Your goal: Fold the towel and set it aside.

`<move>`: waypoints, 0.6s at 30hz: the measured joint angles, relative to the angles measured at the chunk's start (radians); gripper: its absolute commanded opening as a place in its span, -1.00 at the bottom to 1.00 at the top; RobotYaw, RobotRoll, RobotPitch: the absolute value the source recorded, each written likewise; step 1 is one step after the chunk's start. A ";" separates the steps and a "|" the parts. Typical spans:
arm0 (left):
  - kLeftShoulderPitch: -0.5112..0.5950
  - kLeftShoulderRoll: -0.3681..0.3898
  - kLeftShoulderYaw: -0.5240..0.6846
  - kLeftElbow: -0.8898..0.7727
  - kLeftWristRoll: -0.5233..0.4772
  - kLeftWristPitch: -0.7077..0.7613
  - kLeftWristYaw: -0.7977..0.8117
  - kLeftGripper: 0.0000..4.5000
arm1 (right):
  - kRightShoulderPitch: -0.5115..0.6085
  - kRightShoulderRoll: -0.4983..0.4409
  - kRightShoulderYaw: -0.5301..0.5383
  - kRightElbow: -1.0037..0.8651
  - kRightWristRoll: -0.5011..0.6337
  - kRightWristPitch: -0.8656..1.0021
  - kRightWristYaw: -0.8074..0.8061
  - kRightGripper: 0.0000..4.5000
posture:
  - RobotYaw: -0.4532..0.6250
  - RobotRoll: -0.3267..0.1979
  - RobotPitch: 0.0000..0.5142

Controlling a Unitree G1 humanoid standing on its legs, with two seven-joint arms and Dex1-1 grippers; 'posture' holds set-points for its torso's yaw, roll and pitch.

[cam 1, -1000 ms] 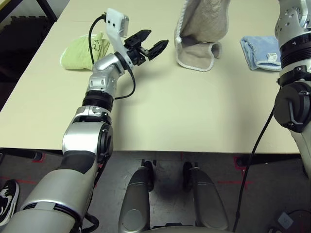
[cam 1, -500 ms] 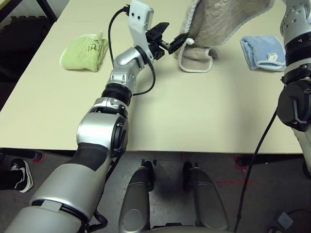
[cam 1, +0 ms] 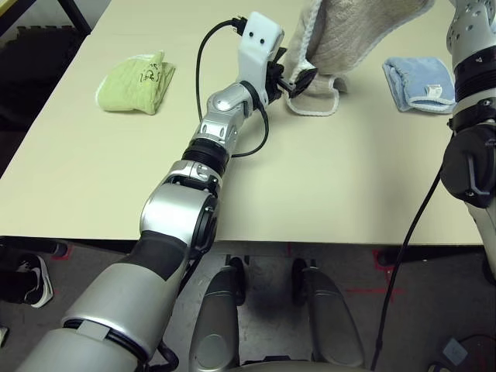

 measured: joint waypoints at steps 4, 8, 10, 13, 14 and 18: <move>-0.001 0.045 0.012 0.024 0.002 0.005 0.016 1.00 | 0.000 -0.039 -0.011 0.000 0.001 0.012 -0.018 -0.97 | -0.33 0.25 0.07; -0.001 0.119 0.008 0.025 0.022 0.004 -0.021 1.00 | -0.007 -0.078 -0.022 0.009 0.001 0.012 -0.045 -0.97 | -0.29 0.25 0.08; -0.001 0.138 0.010 0.024 0.019 0.003 -0.085 1.00 | -0.013 -0.084 -0.028 0.014 0.001 0.012 -0.051 -0.97 | -0.28 0.25 0.08; 0.002 0.147 0.012 0.021 0.014 0.003 -0.188 1.00 | -0.023 -0.083 -0.029 0.022 0.001 0.012 -0.052 -0.97 | -0.26 0.25 0.08; 0.006 0.150 0.011 0.020 0.014 0.004 -0.217 1.00 | -0.027 -0.081 -0.029 0.026 0.001 0.011 -0.052 -0.97 | -0.25 0.25 0.08; 0.045 0.185 -0.011 0.014 0.024 0.022 -0.325 1.00 | -0.047 -0.079 -0.029 0.056 -0.003 0.009 -0.055 -0.97 | -0.24 0.25 0.07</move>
